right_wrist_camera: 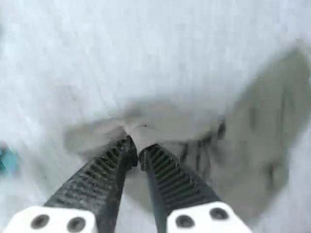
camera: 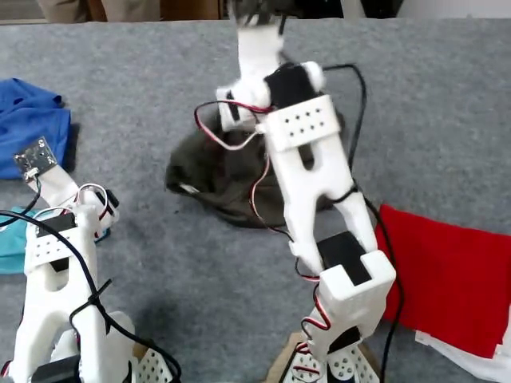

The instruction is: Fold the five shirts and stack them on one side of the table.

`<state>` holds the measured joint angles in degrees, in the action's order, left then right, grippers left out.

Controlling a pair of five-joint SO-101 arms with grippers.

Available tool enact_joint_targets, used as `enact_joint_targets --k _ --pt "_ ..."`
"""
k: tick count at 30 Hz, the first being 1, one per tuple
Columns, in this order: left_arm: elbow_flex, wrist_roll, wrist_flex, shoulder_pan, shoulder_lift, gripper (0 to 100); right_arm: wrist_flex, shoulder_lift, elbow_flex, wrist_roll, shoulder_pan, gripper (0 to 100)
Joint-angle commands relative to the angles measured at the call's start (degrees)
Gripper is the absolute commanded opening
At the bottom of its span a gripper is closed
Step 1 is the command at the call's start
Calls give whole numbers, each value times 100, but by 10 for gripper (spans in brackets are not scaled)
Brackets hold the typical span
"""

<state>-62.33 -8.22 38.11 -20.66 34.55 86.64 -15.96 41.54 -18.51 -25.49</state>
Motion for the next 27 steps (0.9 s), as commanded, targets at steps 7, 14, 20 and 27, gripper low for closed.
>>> enact_joint_targets --k 7,14,20,27 --pt "756 9 1327 1143 75 175 -2690 -673 1200 563 -57 5" --pt "2198 -70 1987 2470 66 176 -3420 -1754 2158 1090 -13 5" --pt "2400 -1327 1653 3569 4 287 -3165 -2009 2844 1134 435 5" --pt "2198 -1952 633 4369 -391 318 -2673 -2009 3187 1415 1068 5"
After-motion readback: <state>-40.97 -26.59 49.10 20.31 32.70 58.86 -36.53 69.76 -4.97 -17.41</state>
